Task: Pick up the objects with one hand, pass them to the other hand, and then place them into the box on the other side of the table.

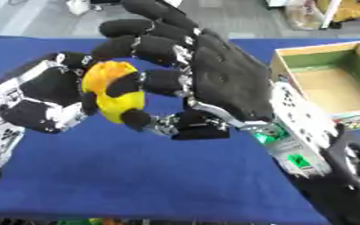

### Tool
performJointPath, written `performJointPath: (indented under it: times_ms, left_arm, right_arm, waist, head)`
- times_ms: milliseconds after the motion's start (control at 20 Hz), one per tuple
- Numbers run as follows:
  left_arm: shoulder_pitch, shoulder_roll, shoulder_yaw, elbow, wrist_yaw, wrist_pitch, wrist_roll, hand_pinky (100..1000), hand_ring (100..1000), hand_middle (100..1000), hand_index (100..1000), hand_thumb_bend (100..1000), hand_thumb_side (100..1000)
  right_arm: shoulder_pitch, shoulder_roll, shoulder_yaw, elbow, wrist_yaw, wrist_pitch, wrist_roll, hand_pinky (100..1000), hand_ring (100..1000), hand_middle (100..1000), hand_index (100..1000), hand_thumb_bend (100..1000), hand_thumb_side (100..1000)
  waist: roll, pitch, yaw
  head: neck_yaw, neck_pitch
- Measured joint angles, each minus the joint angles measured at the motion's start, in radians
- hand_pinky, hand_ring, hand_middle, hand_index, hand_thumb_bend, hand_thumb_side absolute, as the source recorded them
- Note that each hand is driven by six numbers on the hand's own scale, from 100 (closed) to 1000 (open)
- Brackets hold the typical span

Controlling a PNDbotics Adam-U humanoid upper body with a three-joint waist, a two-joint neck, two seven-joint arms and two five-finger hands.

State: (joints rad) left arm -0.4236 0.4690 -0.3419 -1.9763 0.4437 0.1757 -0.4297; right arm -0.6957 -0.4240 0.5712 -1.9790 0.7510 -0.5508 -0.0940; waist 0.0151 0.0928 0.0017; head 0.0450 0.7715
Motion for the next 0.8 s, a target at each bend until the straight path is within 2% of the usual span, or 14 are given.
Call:
performJointPath:
  times_ms: [250,450,600,800]
  left_arm:
    - [0.0,0.0,0.0,0.0,-0.005,-0.003,0.005,699,639,499,567,100,100]
    - [0.0,0.0,0.0,0.0,-0.006,-0.003,0.006,699,640,499,569,100,100]
    - [0.001,0.0,0.0,0.0,-0.004,-0.003,0.009,698,640,499,569,100,100]
    - [0.001,0.0,0.0,-0.001,0.005,-0.002,0.014,696,641,499,570,100,100]
  right_arm:
    - [-0.017,-0.014,0.0,0.0,-0.017,-0.035,0.082,1000,1000,921,884,435,100]
    - [-0.029,-0.023,-0.002,0.0,-0.017,-0.068,0.143,1000,1000,971,951,423,100]
    - [-0.036,-0.025,-0.007,0.0,-0.008,-0.094,0.183,1000,1000,989,963,396,100]
    - [-0.044,-0.031,-0.018,0.0,0.008,-0.112,0.199,1000,1000,975,913,344,100]
  waist:
    - [-0.005,0.0,0.0]
    - [-0.005,0.0,0.0]
    - [-0.005,0.0,-0.001]
    - [-0.005,0.0,-0.001]
  head:
    - [0.004,0.0]
    - [0.006,0.0]
    - [0.006,0.0]
    - [0.007,0.0]
